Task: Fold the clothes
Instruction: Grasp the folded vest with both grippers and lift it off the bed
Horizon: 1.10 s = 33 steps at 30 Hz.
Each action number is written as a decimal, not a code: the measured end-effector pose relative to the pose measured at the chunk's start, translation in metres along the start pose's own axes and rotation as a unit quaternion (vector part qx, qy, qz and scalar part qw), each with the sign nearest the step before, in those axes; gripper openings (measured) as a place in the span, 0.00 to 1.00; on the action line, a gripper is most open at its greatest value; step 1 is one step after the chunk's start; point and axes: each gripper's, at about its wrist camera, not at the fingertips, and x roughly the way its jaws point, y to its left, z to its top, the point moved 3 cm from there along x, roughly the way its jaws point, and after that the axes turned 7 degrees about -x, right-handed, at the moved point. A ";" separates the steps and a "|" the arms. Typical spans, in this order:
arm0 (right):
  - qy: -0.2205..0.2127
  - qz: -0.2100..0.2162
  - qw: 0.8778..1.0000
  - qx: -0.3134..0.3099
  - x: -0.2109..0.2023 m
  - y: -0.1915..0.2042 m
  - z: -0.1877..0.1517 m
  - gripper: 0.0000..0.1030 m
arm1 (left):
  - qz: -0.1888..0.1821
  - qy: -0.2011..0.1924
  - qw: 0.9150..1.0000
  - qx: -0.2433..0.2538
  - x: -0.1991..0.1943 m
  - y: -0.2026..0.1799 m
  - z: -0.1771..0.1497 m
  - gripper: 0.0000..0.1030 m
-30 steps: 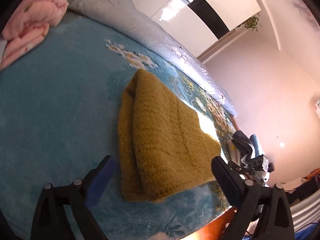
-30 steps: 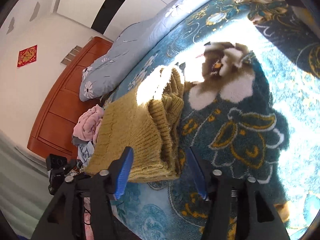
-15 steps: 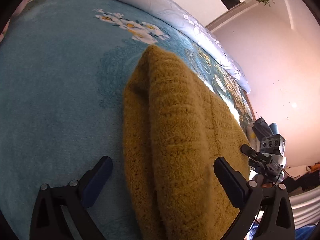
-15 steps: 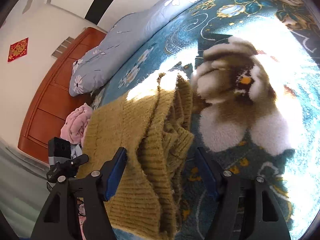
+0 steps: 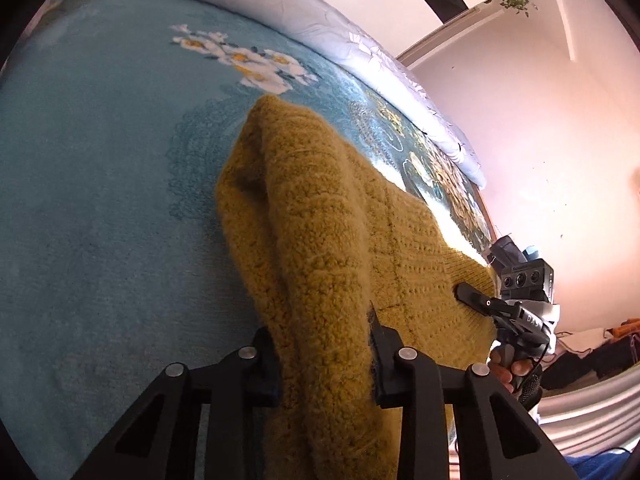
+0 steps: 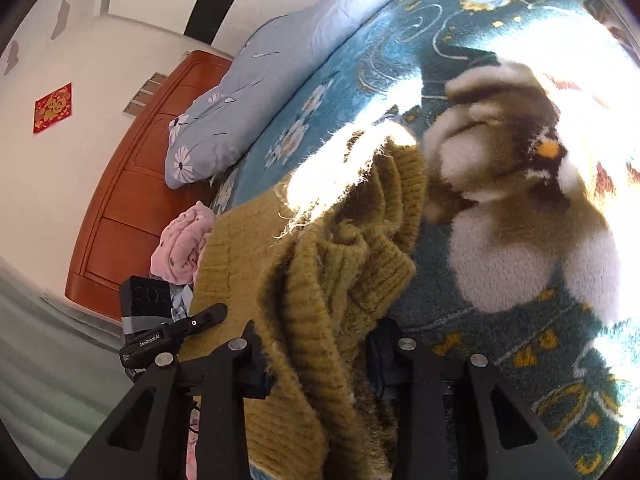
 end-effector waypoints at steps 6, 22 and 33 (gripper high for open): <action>-0.023 0.012 0.999 -0.046 -0.041 0.033 0.008 0.34 | -0.003 -0.023 0.997 0.068 -0.026 -0.064 -0.011 0.31; -0.124 -0.080 0.982 -0.121 -0.288 0.032 0.038 0.34 | -0.100 0.001 0.973 0.208 0.007 -0.294 -0.011 0.31; -0.159 -0.182 0.963 -0.124 -0.445 -0.021 0.044 0.34 | -0.137 0.060 0.944 0.295 0.102 -0.441 -0.040 0.31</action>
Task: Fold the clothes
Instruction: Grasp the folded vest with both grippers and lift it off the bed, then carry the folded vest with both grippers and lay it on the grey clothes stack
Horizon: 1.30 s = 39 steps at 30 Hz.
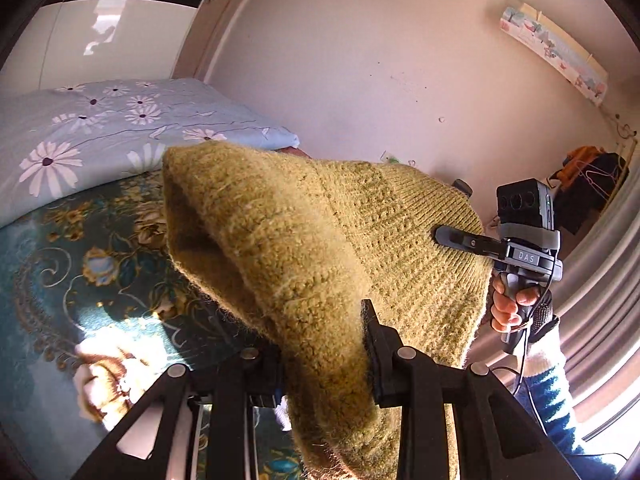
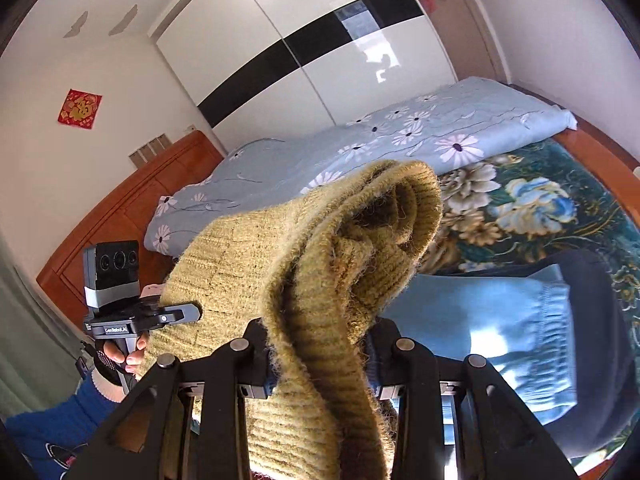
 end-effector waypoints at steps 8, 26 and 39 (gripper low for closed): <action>0.001 -0.042 0.999 0.032 -0.030 -0.082 -0.002 0.35 | -0.021 0.024 0.999 -0.001 0.082 -0.041 0.004 0.32; -0.037 -0.093 0.986 0.131 -0.022 -0.157 -0.047 0.57 | 0.028 0.077 0.990 -0.110 0.126 0.013 -0.018 0.65; -0.048 -0.200 0.977 -0.056 -0.053 -0.050 -0.038 0.65 | 0.111 -0.046 0.985 0.126 0.067 -0.091 -0.023 0.66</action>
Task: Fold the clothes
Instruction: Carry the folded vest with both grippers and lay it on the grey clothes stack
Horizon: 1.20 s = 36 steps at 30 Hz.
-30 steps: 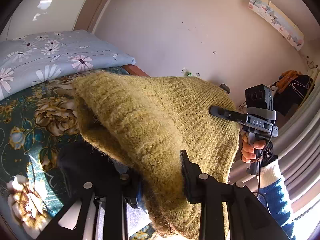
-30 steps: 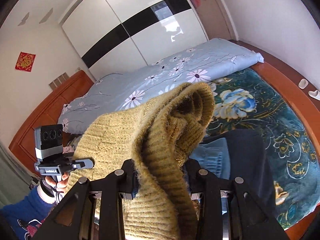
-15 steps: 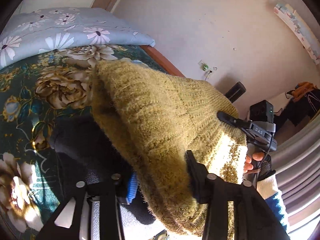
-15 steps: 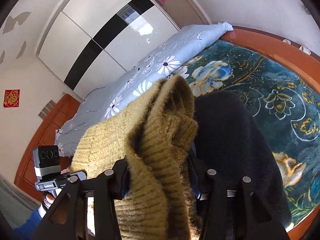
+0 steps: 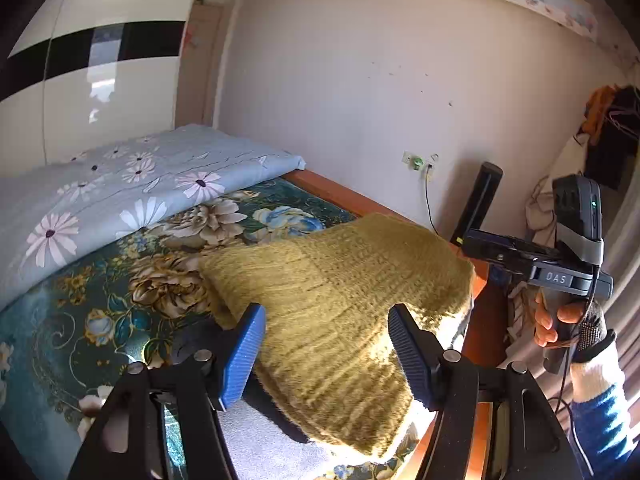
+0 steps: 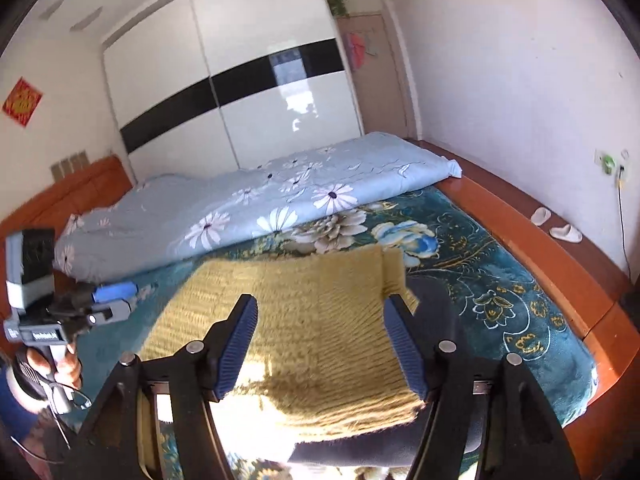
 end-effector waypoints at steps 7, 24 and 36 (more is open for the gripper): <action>0.046 -0.017 0.999 0.004 0.038 -0.004 -0.038 0.65 | 0.037 0.058 0.996 0.048 0.041 -0.001 -0.032 0.66; 0.001 -0.128 0.992 0.010 -0.015 0.066 -0.081 0.76 | 0.041 0.010 0.999 -0.007 -0.021 0.017 -0.082 0.81; -0.002 -0.147 0.989 0.022 -0.014 0.102 -0.112 1.00 | 0.061 -0.005 0.998 -0.019 -0.034 0.019 -0.124 1.00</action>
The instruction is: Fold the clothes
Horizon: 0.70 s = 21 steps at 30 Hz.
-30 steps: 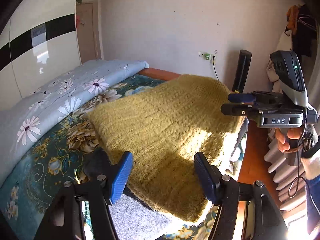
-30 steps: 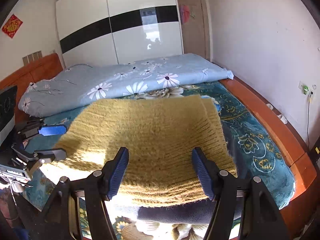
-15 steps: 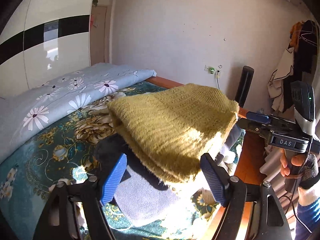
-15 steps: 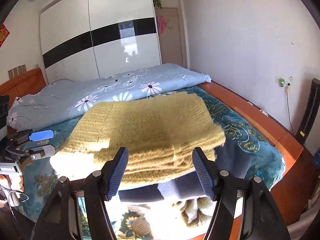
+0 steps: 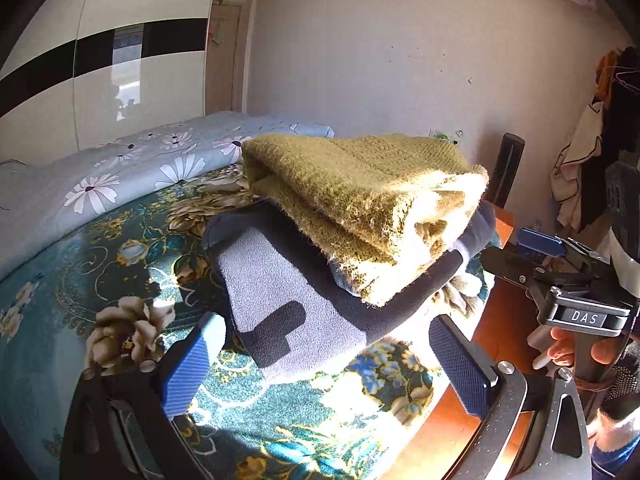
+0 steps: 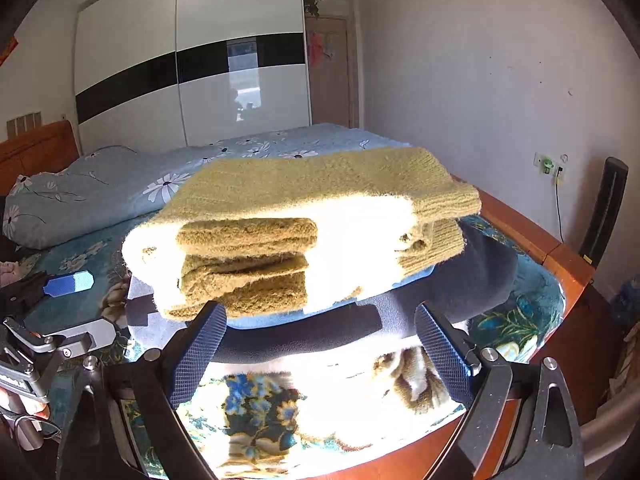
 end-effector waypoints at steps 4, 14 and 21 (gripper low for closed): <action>-0.004 -0.005 1.000 0.012 -0.009 -0.001 -0.014 1.00 | 0.005 -0.004 1.000 -0.009 -0.007 0.000 -0.007 1.00; -0.003 -0.019 1.000 0.005 -0.017 0.006 -0.028 1.00 | 0.059 -0.021 0.998 -0.001 -0.019 -0.003 -0.021 1.00; -0.004 -0.053 0.999 0.001 -0.029 0.018 -0.030 1.00 | 0.089 -0.022 0.996 -0.003 -0.028 -0.003 -0.031 1.00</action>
